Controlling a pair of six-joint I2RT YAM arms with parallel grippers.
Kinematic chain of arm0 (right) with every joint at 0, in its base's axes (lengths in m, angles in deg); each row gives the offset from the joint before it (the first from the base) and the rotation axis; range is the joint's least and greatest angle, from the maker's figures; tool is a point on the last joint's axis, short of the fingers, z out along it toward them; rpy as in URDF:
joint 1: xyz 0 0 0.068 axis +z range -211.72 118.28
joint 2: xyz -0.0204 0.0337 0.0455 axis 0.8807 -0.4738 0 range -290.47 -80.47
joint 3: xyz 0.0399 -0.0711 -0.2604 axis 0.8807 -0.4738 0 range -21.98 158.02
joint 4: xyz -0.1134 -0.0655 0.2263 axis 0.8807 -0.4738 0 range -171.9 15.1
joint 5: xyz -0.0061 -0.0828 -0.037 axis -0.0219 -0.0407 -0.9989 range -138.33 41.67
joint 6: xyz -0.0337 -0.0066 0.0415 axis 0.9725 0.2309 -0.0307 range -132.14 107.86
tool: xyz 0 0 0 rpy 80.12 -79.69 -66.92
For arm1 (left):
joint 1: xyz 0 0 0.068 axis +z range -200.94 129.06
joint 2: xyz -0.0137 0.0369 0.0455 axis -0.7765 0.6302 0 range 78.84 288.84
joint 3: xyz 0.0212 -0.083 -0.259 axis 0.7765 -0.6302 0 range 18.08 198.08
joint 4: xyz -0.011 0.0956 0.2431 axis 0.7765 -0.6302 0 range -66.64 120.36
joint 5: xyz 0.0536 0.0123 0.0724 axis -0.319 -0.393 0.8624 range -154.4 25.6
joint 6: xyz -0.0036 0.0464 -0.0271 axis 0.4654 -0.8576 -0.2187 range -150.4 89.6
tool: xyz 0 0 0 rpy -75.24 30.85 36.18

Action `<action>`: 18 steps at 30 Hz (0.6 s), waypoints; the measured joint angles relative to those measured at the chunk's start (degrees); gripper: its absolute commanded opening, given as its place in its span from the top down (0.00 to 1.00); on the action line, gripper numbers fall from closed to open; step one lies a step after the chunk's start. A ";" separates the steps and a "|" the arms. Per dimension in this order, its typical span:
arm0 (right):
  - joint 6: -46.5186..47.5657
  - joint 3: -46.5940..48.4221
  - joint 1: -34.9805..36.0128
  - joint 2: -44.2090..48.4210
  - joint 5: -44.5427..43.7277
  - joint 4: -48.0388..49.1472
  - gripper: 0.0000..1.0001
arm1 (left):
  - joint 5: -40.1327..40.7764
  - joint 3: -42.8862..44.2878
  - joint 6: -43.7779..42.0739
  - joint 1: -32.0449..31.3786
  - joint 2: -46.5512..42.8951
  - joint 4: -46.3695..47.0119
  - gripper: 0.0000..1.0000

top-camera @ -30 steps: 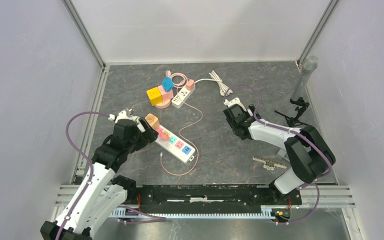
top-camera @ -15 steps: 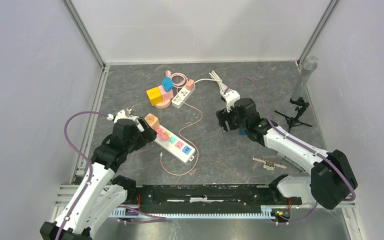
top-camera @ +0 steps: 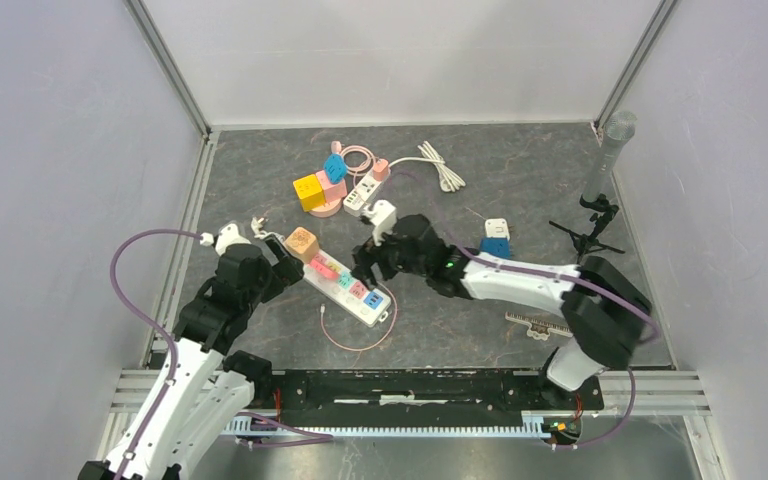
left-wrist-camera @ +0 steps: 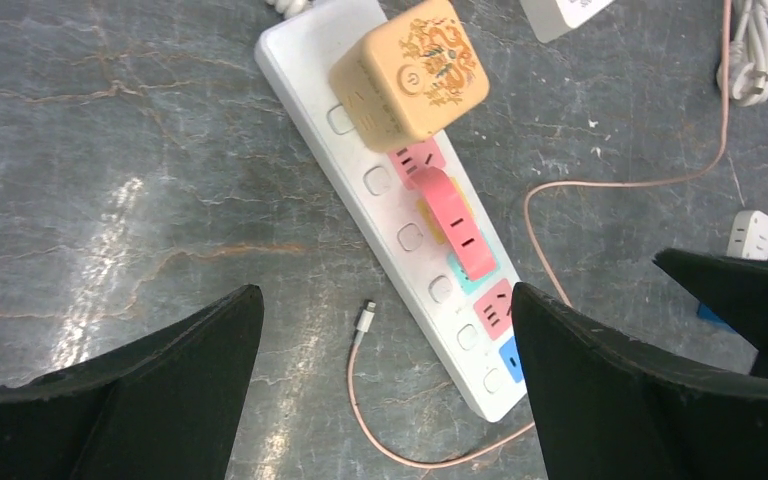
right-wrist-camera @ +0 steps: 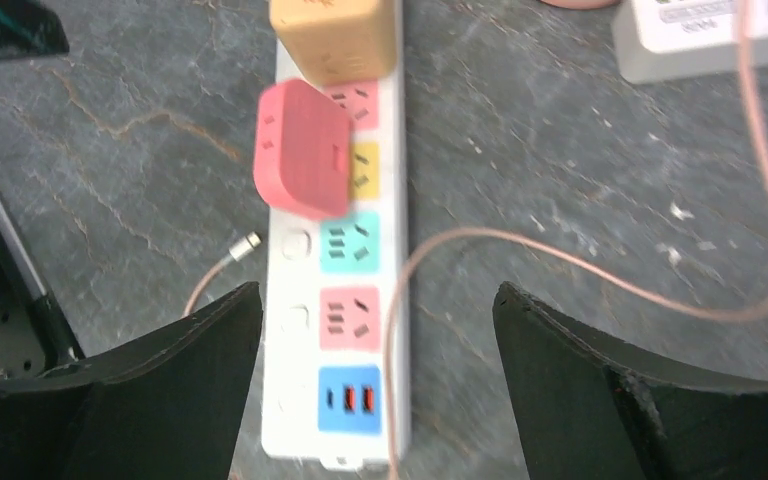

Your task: Pull the plug off the socket

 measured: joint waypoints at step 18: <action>2.43 23.37 7.34 -24.04 -6.38 -5.53 0.27 | 5.42 1.55 1.81 0.00 -4.50 -4.57 0.00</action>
